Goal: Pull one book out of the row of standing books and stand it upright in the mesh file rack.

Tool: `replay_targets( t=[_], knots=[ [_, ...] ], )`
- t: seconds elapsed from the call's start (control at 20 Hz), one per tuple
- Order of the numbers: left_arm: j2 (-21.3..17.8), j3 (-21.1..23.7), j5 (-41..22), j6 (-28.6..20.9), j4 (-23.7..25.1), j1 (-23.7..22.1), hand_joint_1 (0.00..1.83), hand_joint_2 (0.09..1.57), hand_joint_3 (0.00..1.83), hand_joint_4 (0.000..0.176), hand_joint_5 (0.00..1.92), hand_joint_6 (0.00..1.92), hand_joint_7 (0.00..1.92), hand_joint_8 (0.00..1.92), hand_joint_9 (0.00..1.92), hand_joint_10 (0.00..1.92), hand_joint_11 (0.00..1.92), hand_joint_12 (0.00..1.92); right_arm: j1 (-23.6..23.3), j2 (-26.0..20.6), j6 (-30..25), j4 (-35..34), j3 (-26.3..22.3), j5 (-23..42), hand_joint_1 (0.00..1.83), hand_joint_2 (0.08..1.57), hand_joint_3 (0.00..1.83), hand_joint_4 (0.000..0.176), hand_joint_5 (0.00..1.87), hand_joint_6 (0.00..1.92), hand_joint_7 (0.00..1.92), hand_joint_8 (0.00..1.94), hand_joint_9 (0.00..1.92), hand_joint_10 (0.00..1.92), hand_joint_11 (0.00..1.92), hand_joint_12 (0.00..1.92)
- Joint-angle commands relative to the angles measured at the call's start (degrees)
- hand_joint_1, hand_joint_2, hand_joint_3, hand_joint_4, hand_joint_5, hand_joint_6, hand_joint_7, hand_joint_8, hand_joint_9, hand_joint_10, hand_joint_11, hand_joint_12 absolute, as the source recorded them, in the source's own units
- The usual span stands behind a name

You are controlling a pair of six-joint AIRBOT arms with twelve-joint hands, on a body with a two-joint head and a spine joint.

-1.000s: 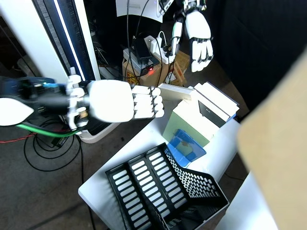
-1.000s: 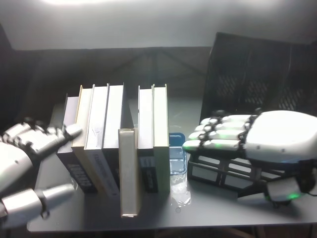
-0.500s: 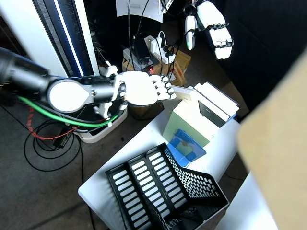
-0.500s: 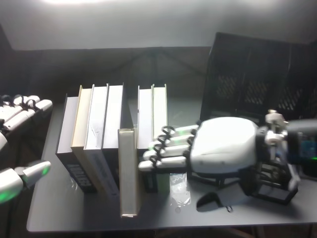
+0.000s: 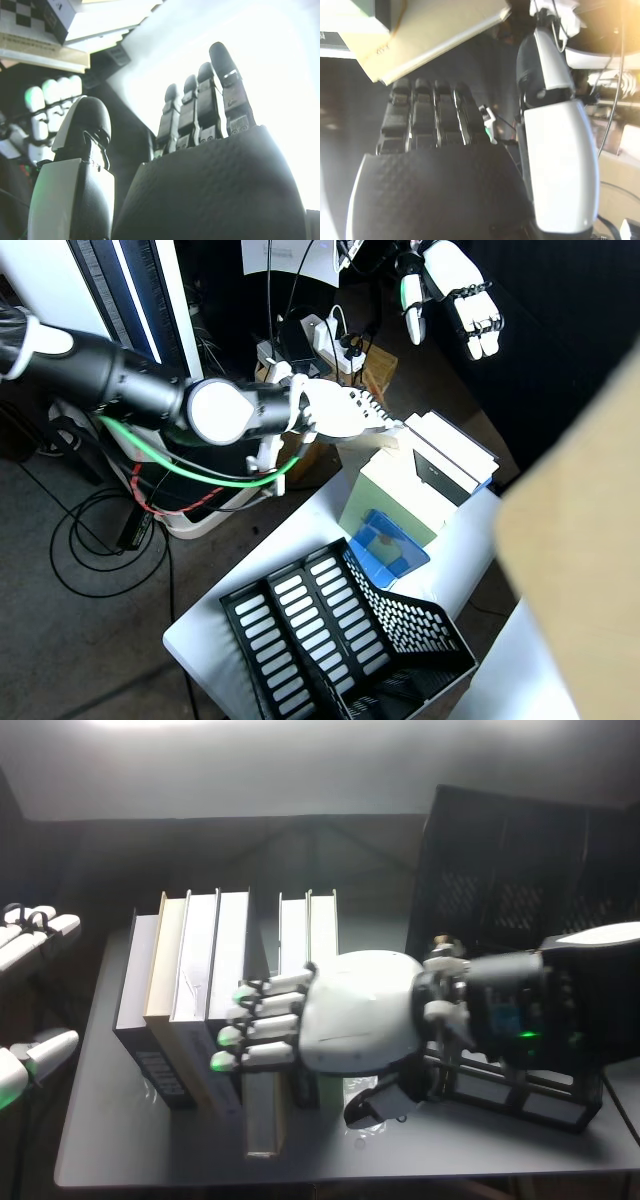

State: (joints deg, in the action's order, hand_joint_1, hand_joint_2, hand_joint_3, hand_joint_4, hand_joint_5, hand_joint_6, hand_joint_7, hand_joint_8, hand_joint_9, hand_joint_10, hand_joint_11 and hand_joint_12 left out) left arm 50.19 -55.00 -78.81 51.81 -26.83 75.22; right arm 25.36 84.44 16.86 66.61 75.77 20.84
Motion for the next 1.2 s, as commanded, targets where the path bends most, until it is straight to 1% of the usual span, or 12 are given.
replay_targets(
  t=[0.0, 0.2, 0.3, 0.35, 0.45, 0.5, 0.7, 0.75, 0.8, 0.95, 1.1, 1.15],
  knots=[
    [-0.1, -0.6, -7.4, 0.1, -0.9, -0.1, 0.5, 1.37, 0.01, 0.026, 0.14, 0.0, 0.11, 0.0, 0.14, 0.01, 0.0, 1.02, -0.7, 0.3, 1.1, -1.2, 0.0, 2.7, 0.98, 1.02, 0.0, 0.0, 0.07, 0.02, 0.0, 0.0, 0.0, 0.0, 0.0, 0.0],
    [0.4, -0.8, -8.4, 0.1, -3.0, 0.7, 0.47, 1.44, 0.01, 0.051, 0.14, 0.0, 0.09, 0.0, 0.12, 0.0, 0.0, 1.1, -1.2, 3.2, 2.6, 2.3, 0.9, 0.3, 0.94, 1.08, 0.01, 0.0, 0.08, 0.02, 0.01, 0.0, 0.0, 0.0, 0.0, 0.0],
    [0.5, -0.9, -8.9, 0.0, -3.7, 1.0, 0.44, 1.48, 0.01, 0.031, 0.15, 0.0, 0.09, 0.0, 0.1, 0.0, 0.0, 0.96, -1.2, 4.4, 2.6, 4.4, 1.7, -0.9, 0.76, 1.17, 0.03, 0.0, 0.06, 0.01, 0.03, 0.0, 0.01, 0.0, 0.0, 0.0],
    [0.7, -1.1, -9.2, -0.1, -4.1, 1.2, 0.42, 1.48, 0.01, 0.032, 0.15, 0.0, 0.09, 0.0, 0.11, 0.01, 0.0, 0.95, -1.2, 5.2, 2.6, 5.9, 2.1, -1.6, 0.8, 1.14, 0.01, 0.003, 0.22, 0.0, 0.17, 0.05, 0.16, 0.0, 0.0, 0.29],
    [1.1, -1.1, -9.7, -0.5, -4.4, 1.7, 0.41, 1.49, 0.0, 0.044, 0.13, 0.0, 0.09, 0.0, 0.1, 0.01, 0.0, 0.77, -1.1, 6.7, 3.2, 7.3, 2.6, -2.4, 0.98, 1.0, 0.0, 0.045, 0.25, 0.01, 0.2, 0.02, 0.16, 0.01, 0.0, 0.18],
    [1.4, -1.1, -10.1, -0.9, -4.7, 2.2, 0.42, 1.5, 0.0, 0.035, 0.13, 0.0, 0.09, 0.0, 0.11, 0.01, 0.0, 0.63, -1.1, 7.5, 4.1, 7.7, 2.8, -3.0, 1.23, 0.96, 0.0, 0.0, 0.52, 0.05, 0.42, 0.02, 0.31, 0.05, 0.0, 0.31],
    [2.1, -1.1, -10.9, -1.5, -5.9, 3.1, 0.46, 1.49, 0.0, 0.014, 0.14, 0.0, 0.11, 0.01, 0.12, 0.02, 0.0, 0.57, -0.6, 9.1, 4.7, 11.4, 2.8, -4.9, 1.33, 1.05, 0.02, 0.0, 0.65, 0.04, 0.49, 0.01, 0.34, 0.03, 0.0, 0.07],
    [2.1, -1.1, -11.1, -1.6, -6.1, 3.3, 0.47, 1.5, 0.0, 0.008, 0.15, 0.0, 0.1, 0.0, 0.11, 0.02, 0.0, 0.5, -0.4, 9.6, 4.7, 12.6, 2.8, -5.3, 1.21, 1.18, 0.03, 0.0, 0.76, 0.04, 0.52, 0.01, 0.39, 0.03, 0.0, 0.4],
    [2.2, -1.1, -11.2, -1.7, -6.2, 3.4, 0.47, 1.49, 0.0, 0.017, 0.16, 0.01, 0.1, 0.0, 0.1, 0.02, 0.0, 0.48, -0.4, 9.9, 4.7, 13.1, 2.8, -5.6, 0.24, 1.17, 0.01, 0.0, 0.36, 0.06, 0.15, 0.01, 0.08, 0.0, 0.0, 0.08],
    [2.4, -1.2, -11.6, -1.9, -6.6, 3.7, 0.43, 1.49, 0.0, 0.047, 0.14, 0.0, 0.06, 0.0, 0.07, 0.0, 0.0, 0.16, -0.2, 11.1, 4.7, 13.4, 3.7, -5.9, 0.0, 1.37, 0.03, 0.0, 0.33, 0.03, 0.09, 0.0, 0.0, 0.0, 0.0, 0.0],
    [2.4, -1.5, -11.8, -2.1, -6.7, 3.7, 0.38, 1.5, 0.0, 0.044, 0.13, 0.01, 0.07, 0.0, 0.06, 0.0, 0.0, 0.13, 0.1, 12.0, 4.7, 13.1, 4.8, -6.5, 0.85, 1.38, 0.0, 0.0, 0.56, 0.04, 0.34, 0.02, 0.16, 0.04, 0.0, 0.0],
    [2.5, -1.5, -11.9, -2.1, -6.8, 3.7, 0.4, 1.49, 0.0, 0.043, 0.13, 0.01, 0.07, 0.0, 0.06, 0.0, 0.0, 0.03, 0.1, 12.3, 4.7, 13.0, 5.1, -6.5, 0.98, 1.32, 0.02, 0.0, 0.69, 0.03, 0.48, 0.03, 0.32, 0.05, 0.0, 0.32]
  ],
)
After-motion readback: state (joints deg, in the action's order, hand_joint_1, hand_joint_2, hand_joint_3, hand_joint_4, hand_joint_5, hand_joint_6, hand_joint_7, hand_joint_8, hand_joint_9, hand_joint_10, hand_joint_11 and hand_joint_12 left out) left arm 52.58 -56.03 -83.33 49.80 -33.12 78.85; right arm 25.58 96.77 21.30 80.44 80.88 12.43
